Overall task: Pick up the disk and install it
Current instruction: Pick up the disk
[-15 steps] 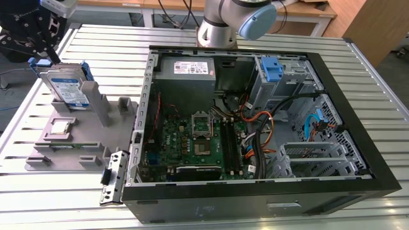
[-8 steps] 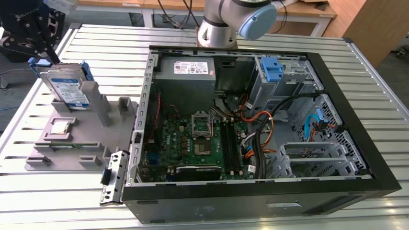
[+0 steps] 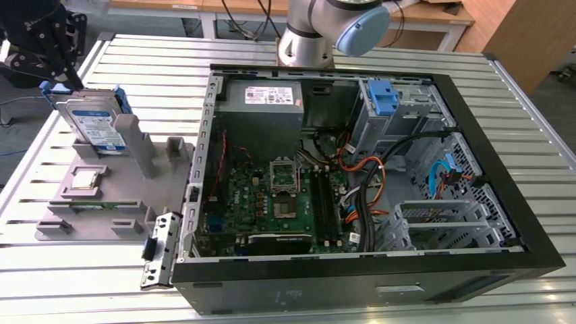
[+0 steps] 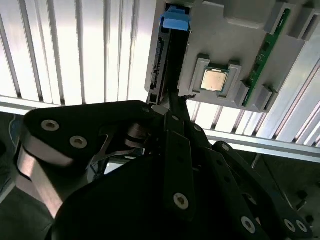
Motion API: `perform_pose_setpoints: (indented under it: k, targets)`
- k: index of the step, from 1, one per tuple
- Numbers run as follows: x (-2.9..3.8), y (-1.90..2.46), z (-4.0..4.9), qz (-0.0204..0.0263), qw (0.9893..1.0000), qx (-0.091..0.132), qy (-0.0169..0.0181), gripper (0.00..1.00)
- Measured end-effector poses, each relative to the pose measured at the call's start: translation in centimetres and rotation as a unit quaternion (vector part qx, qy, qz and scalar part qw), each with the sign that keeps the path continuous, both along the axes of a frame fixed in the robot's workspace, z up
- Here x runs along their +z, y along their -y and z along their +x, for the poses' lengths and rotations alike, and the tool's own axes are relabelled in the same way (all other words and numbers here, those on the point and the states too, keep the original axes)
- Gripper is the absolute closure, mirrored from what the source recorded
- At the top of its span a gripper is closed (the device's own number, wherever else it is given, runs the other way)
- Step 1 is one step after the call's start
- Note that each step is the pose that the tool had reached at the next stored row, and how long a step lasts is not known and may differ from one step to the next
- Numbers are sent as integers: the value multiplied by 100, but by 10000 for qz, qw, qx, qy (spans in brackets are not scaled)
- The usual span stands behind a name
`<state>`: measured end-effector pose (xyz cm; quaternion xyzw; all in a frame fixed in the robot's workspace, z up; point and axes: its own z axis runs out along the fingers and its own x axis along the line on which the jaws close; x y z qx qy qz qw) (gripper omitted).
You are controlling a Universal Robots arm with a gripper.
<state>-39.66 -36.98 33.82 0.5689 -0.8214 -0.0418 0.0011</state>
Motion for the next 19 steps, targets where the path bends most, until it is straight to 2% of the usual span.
perform_pose_setpoints:
  k: [5, 10, 13, 15, 19]
  targets:
    - [-4, 0, 0, 1, 9992, 411, 0, 90]
    - [-8, 0, 0, 12, 9970, 773, 1, 90]
    - [-10, 0, -1, 18, 9951, 990, 1, 90]
    - [-12, -1, 0, 22, 9934, 1146, 1, 90]
    - [-15, 0, 0, 28, 9894, 1450, 1, 90]
